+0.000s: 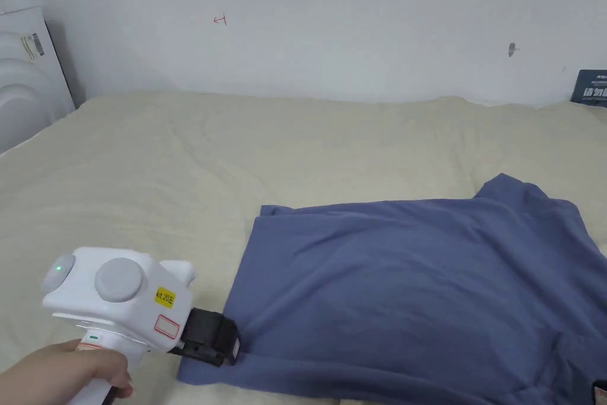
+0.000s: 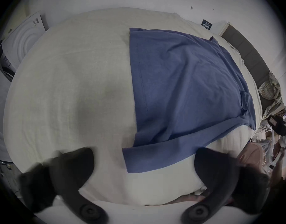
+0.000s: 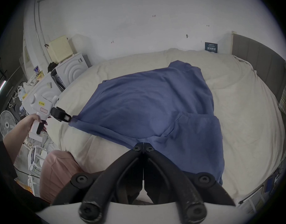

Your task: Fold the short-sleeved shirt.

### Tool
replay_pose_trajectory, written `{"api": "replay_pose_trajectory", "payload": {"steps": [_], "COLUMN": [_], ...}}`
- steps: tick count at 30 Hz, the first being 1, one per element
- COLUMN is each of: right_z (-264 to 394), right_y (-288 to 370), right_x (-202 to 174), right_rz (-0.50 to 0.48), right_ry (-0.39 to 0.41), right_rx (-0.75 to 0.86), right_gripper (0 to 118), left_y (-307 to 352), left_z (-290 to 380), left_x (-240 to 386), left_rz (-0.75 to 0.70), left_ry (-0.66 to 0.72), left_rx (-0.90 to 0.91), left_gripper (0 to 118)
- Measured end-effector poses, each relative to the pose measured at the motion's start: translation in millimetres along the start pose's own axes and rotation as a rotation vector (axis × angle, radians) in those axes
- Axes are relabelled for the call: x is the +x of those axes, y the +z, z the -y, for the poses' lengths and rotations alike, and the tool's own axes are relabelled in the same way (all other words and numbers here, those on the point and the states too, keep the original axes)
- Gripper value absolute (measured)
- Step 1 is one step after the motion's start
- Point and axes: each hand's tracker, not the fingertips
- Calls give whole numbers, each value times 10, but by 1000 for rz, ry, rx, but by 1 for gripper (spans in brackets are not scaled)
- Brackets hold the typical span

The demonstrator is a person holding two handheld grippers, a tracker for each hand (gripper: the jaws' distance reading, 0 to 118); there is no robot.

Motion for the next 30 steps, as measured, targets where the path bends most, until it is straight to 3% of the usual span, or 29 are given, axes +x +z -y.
{"api": "replay_pose_trajectory", "payload": {"steps": [5,6,7,8,9,12,14,18,23,24,25,26,27,28,29,30], "right_z": [7,16,21,36,49,71,83,4,-62,-34,-11,17,68,144,223,267], "right_y": [-100,-113,-121,-123,-125,-105,-67,113,175,164,121,32,-64,-147,-194,-247], "right_x": [-3,-1,18,31,44,80,117,325,924,1029,1156,1298,1435,1511,1541,1540], "right_rz": [-20,-19,-18,-19,-21,-15,-7,24,163,200,217,214,219,228,265,296], "right_ry": [-6,-8,-13,-16,-20,-32,-43,-46,-65,-84,-114,-164,-196,-204,-176,-138], "right_rx": [-19,-22,-25,-26,-28,-24,-15,27,-121,-129,-175,-267,-342,-398,-400,-420], "right_gripper": [0,0,0,0,0,0,0,0,0,9,57,83,93,93,101,101], "left_y": [79,83,75,-4,-37,-54,-54,-16,193,242,272,292,315,336,339,333], "left_z": [52,90,138,201,246,315,316,364,497,525,538,545,552,558,568,573], "left_x": [52,87,138,127,160,152,100,131,336,396,435,468,494,512,542,564], "left_rz": [84,87,73,42,7,-10,50,28,59,60,60,63,65,65,71,72], "left_ry": [29,13,-10,-44,-80,-95,-14,-46,-82,-88,-89,-89,-87,-89,-87,-85], "left_rx": [-35,-49,-65,-89,-90,25,56,94,121,132,140,143,148,154,154,153], "left_gripper": [109,96,66,45,32,12,8,7,7,7,7,7,7,7,7,7]}}
